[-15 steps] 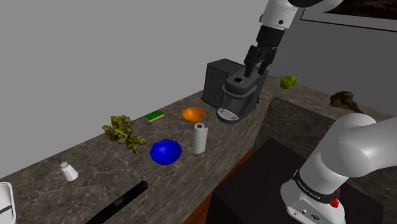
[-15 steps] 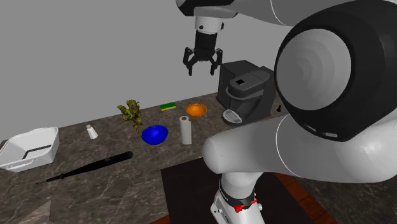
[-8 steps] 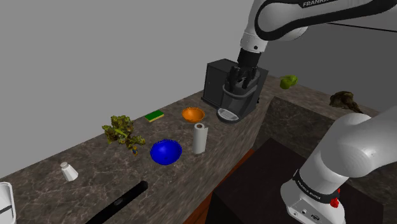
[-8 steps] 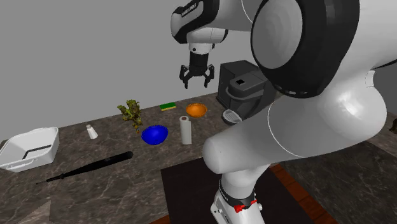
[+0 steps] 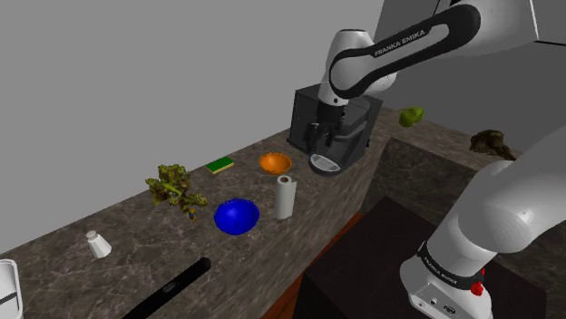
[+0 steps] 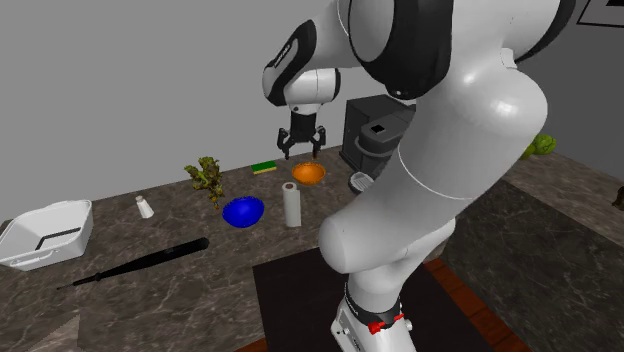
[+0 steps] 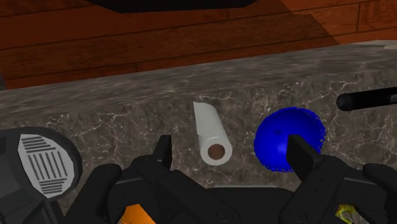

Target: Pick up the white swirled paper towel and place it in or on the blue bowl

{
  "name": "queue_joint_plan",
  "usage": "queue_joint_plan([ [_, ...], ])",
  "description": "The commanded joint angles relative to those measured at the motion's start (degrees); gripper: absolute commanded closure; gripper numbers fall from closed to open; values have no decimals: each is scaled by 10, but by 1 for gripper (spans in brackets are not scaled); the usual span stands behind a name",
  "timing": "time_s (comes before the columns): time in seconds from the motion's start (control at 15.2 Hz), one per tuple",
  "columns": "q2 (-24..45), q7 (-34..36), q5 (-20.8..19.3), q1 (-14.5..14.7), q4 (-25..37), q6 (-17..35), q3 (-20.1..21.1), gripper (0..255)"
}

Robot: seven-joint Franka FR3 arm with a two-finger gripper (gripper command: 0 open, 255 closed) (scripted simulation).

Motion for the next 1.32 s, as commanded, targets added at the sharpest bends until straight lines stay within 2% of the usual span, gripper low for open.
queue_joint_plan([
  [0.0, 46, 1, 0, 2, 6, 39, 3, 0],
  [0.46, 207, 4, -4, 6, 51, 147, 10, 0],
  [0.92, 372, 13, -16, 13, 131, 223, 10, 0],
  [1.25, 418, 14, -16, 15, 145, 254, 10, 0],
])
